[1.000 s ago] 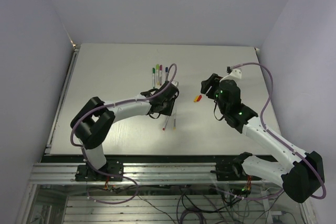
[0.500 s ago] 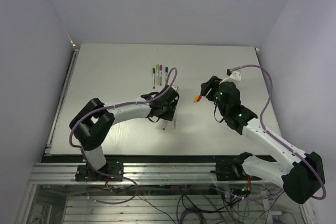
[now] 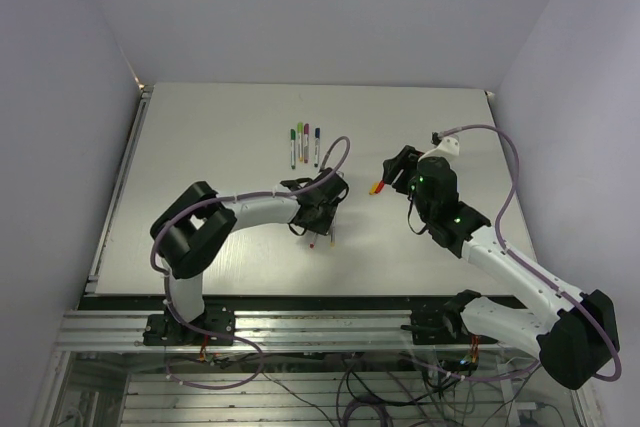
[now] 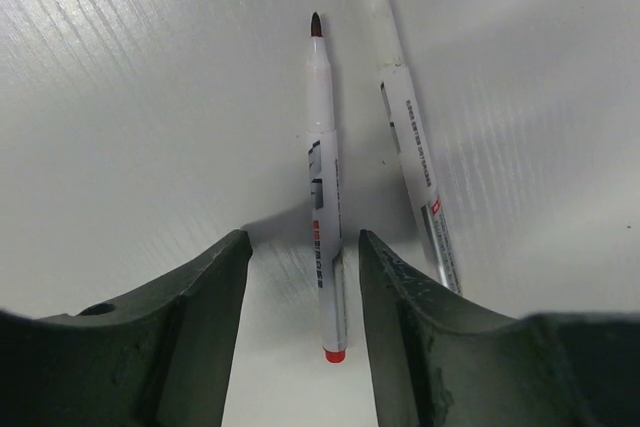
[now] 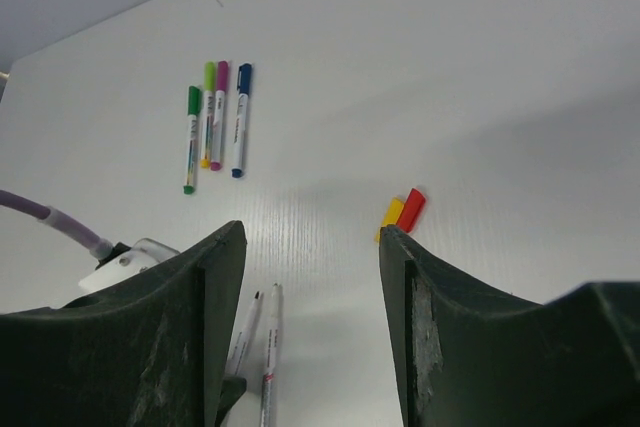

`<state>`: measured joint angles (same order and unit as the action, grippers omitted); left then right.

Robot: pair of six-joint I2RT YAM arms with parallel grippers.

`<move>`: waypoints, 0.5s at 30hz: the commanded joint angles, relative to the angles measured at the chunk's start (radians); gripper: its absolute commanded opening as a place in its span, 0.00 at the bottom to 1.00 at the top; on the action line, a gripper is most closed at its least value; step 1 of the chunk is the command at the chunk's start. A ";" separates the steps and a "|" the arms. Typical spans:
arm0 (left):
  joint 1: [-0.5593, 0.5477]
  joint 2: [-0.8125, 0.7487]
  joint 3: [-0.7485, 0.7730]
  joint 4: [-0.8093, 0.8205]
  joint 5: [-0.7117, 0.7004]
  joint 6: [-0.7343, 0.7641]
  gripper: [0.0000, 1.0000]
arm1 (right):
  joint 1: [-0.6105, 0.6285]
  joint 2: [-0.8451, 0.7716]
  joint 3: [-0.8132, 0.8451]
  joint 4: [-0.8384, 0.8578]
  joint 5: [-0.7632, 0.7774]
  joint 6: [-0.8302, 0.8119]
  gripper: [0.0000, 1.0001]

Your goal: Insert the pens into the pen caps

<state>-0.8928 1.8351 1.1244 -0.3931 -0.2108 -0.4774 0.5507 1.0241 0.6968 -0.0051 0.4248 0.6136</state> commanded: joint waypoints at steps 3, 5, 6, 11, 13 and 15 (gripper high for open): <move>-0.006 0.080 0.055 -0.101 -0.045 0.010 0.52 | -0.002 0.000 -0.009 0.019 0.008 0.014 0.55; -0.006 0.100 0.074 -0.142 -0.061 0.016 0.50 | -0.001 -0.002 -0.012 0.019 0.012 0.016 0.55; -0.005 0.111 0.084 -0.162 -0.068 0.021 0.50 | -0.001 -0.003 -0.013 0.021 0.012 0.018 0.55; -0.005 0.175 0.123 -0.209 -0.065 0.032 0.50 | -0.001 0.005 -0.013 0.025 0.005 0.021 0.55; -0.005 0.201 0.133 -0.223 -0.055 0.031 0.47 | -0.001 0.008 -0.011 0.022 0.005 0.021 0.55; -0.005 0.215 0.133 -0.232 -0.042 0.028 0.39 | -0.002 0.006 -0.010 0.018 0.010 0.022 0.55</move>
<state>-0.8940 1.9488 1.2881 -0.5213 -0.2535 -0.4667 0.5507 1.0290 0.6914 -0.0048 0.4221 0.6250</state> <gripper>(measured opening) 0.446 0.551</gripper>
